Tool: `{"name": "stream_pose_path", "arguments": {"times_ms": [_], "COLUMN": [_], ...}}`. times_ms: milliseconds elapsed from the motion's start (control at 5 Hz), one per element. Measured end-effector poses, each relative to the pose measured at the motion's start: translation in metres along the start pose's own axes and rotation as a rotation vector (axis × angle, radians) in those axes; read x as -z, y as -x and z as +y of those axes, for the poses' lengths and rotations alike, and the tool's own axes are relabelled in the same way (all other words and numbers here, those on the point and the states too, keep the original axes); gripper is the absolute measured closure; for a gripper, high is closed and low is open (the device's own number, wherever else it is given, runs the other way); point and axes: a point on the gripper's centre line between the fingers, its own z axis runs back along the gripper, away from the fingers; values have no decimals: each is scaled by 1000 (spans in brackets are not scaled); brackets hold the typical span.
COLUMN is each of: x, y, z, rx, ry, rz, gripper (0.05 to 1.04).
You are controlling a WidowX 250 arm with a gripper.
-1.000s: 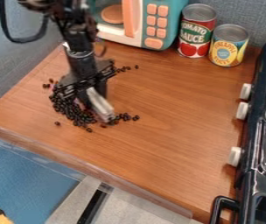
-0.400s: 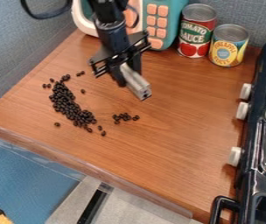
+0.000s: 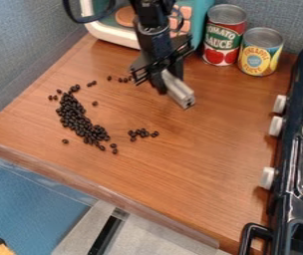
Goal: Sweep into pile
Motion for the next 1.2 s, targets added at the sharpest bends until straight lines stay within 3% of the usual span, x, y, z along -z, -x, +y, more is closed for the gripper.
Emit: {"name": "stream_pose_path", "arguments": {"times_ms": [400,800,1000,1200], "x": [5,9,15,12], "y": [-14,-20,-25,-27], "z": [-21,-28,-30,-37], "rx": [-40,-21,-31,-37], "ry": [40,19,-116,-139], "rz": [-35,-19,-1,-4], "gripper": [677,677,677,677]}}
